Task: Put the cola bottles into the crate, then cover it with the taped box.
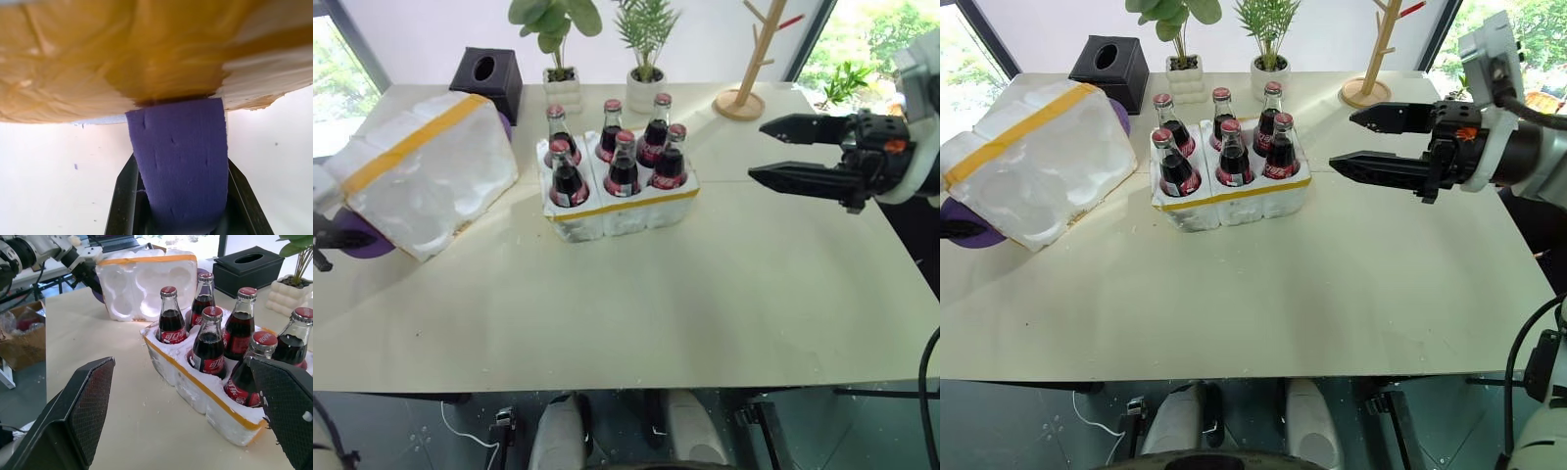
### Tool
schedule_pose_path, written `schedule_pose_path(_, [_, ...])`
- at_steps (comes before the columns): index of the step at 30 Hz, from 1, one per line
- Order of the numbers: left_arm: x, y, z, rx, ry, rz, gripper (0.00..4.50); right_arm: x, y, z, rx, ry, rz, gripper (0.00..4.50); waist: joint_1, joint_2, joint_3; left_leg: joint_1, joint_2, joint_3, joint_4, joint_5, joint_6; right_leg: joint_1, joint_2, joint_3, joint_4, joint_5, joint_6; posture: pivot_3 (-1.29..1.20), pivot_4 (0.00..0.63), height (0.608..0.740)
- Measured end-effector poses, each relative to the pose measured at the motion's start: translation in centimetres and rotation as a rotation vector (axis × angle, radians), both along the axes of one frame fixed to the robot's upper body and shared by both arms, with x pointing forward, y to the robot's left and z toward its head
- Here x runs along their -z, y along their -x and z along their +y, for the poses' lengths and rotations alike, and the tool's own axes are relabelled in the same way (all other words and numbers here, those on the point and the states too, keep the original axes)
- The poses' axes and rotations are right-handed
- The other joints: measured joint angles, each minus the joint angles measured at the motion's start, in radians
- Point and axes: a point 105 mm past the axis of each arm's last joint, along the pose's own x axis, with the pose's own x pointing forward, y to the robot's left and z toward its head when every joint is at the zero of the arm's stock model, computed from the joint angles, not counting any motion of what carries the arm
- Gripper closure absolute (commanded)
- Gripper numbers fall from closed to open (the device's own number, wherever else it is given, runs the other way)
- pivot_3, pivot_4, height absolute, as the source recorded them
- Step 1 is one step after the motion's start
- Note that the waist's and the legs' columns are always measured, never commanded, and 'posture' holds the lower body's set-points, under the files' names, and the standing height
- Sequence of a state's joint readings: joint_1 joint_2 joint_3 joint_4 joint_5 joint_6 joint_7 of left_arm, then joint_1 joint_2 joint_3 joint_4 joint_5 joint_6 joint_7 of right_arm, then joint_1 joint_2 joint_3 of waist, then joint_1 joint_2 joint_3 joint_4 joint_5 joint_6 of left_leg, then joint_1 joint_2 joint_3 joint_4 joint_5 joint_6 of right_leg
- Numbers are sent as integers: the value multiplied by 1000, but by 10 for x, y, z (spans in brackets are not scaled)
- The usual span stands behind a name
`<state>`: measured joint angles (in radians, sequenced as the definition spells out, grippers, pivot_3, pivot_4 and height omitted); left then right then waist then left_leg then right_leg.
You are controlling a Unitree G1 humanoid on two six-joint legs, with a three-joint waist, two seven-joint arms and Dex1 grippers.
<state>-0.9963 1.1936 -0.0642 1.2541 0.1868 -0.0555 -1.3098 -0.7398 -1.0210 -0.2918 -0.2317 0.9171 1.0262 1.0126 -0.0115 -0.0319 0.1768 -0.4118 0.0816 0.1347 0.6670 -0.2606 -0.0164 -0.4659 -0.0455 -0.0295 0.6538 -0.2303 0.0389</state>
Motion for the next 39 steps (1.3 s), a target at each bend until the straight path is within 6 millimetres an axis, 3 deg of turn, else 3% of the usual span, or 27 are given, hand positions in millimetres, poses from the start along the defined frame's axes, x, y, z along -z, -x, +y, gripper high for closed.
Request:
schedule_pose_path(4, [-32, -11, -5, 42, -71, -127, 4169, 2, -1, -1, 12, 0, -2, 0, 0, -1, 0, 0, 0, 0, 0, 0, 0, 0, 0, 0, 0, 0, 0, 0, 150, 740])
schedule_pose_path(8, [-89, -29, -20, 116, -239, -398, 4169, 5, -3, -4, 32, -3, 3, 0, 1, -1, 0, 0, 0, 0, 0, 0, 0, 0, 0, 0, 0, 0, 0, 0, 150, 740])
schedule_pose_path(11, [-126, -40, -46, 201, -390, -592, 4169, 6, -4, -7, 51, -12, 2, 0, 2, -1, 0, 0, 0, 0, 0, 0, 0, 1, 0, 0, 0, 0, 0, 0, 150, 740])
schedule_pose_path(13, [-147, -49, -75, 265, -495, -728, 4169, 6, -5, -8, 63, -21, 4, 0, 5, -2, 0, 0, -1, -1, 1, 0, 0, 2, -1, 0, 0, 1, 2, 0, 150, 740])
schedule_pose_path(16, [-163, -57, -119, 354, -679, -880, 4169, 6, -5, -9, 75, -29, 2, 0, 2, -2, 0, 0, -1, -1, 1, 0, 0, 2, 0, 1, 0, 2, 3, 0, 150, 740])
schedule_pose_path(19, [-157, -63, -162, 439, -834, -964, 4169, 6, -7, -10, 89, -37, 3, 0, 0, -1, 0, 2, -1, -1, 1, 0, 0, 3, 0, 2, 1, 2, 3, 0, 150, 740])
schedule_pose_path(22, [-135, -65, -195, 509, -894, -990, 4169, 7, -9, -10, 100, -47, 4, 0, -5, -1, 0, 2, -1, 0, 1, 0, 0, 2, 1, 3, 2, 2, 3, 0, 150, 740])
schedule_pose_path(27, [-102, -62, -210, 545, -972, -943, 4169, 4, -7, -15, 119, -71, -3, 0, -2, -1, 0, 2, -1, -1, 1, 0, 0, 2, 2, 3, 2, 2, 3, 0, 150, 740])
schedule_pose_path(32, [-88, -54, -219, 588, -1110, -927, 4169, 6, -8, -18, 140, -81, 4, 0, 0, -1, 0, 3, -2, -1, 1, 0, 0, 3, 1, 3, 2, 2, 3, 0, 150, 740])
schedule_pose_path(36, [-81, -49, -224, 613, -1139, -928, 2306, 6, -9, -18, 147, -82, 3, 0, 0, -1, 0, 3, -1, -1, 1, 0, 0, 3, 1, 3, 2, 2, 3, 0, 150, 740])
schedule_pose_path(39, [-59, -47, -221, 643, -1125, -861, 740, 7, -9, -19, 150, -84, 6, 0, -1, -1, 0, 3, -1, -1, 0, 0, 0, 3, 1, 3, 2, 2, 3, 0, 150, 740])
